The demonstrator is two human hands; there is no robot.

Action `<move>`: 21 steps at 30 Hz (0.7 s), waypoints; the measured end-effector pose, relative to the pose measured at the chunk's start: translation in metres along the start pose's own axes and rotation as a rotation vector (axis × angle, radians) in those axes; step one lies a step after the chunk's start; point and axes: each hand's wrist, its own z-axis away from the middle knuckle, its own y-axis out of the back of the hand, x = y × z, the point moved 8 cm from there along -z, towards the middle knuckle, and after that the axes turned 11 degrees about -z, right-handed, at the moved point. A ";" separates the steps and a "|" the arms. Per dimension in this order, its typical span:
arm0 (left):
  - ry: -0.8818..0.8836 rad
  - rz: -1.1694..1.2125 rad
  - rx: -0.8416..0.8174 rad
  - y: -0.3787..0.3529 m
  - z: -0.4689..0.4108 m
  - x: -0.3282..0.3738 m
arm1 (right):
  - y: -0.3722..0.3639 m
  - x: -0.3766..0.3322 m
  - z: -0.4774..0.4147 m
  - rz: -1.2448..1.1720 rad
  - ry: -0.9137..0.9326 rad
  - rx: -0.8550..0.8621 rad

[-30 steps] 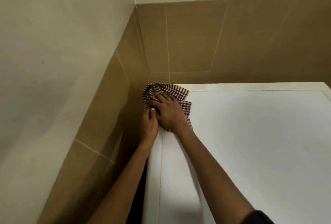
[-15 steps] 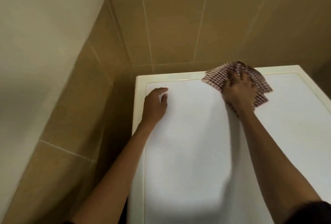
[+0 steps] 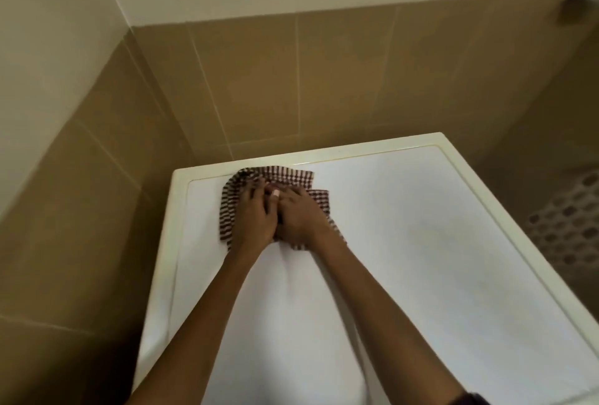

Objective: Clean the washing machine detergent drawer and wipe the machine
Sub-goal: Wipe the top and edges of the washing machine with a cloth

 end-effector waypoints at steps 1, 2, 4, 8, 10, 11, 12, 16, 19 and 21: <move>-0.062 -0.022 -0.070 -0.012 -0.002 0.016 | 0.009 0.018 0.002 -0.007 -0.022 0.012; -0.128 -0.038 -0.131 -0.025 -0.006 0.036 | 0.021 0.038 0.007 -0.021 -0.044 0.043; -0.239 -0.066 -0.248 -0.049 -0.017 0.079 | 0.045 0.076 0.023 -0.049 -0.103 0.141; -0.343 -0.062 -0.384 -0.096 -0.026 0.165 | 0.080 0.158 0.065 -0.059 -0.334 0.323; -0.365 -0.049 -0.376 -0.115 -0.022 0.201 | 0.087 0.186 0.082 0.000 -0.451 0.375; -0.371 -0.060 -0.372 -0.121 -0.021 0.210 | 0.087 0.192 0.086 0.026 -0.490 0.393; -0.370 -0.073 -0.370 -0.125 -0.022 0.213 | 0.086 0.197 0.087 0.037 -0.507 0.404; -0.255 -0.037 -0.255 -0.110 -0.031 0.174 | 0.084 0.166 0.069 -0.011 -0.232 0.330; 0.020 -0.076 -0.159 -0.088 -0.022 0.119 | 0.069 0.125 0.041 -0.099 0.013 0.178; 0.081 -0.184 -0.078 -0.075 -0.018 0.097 | 0.053 0.105 0.027 -0.059 0.106 0.087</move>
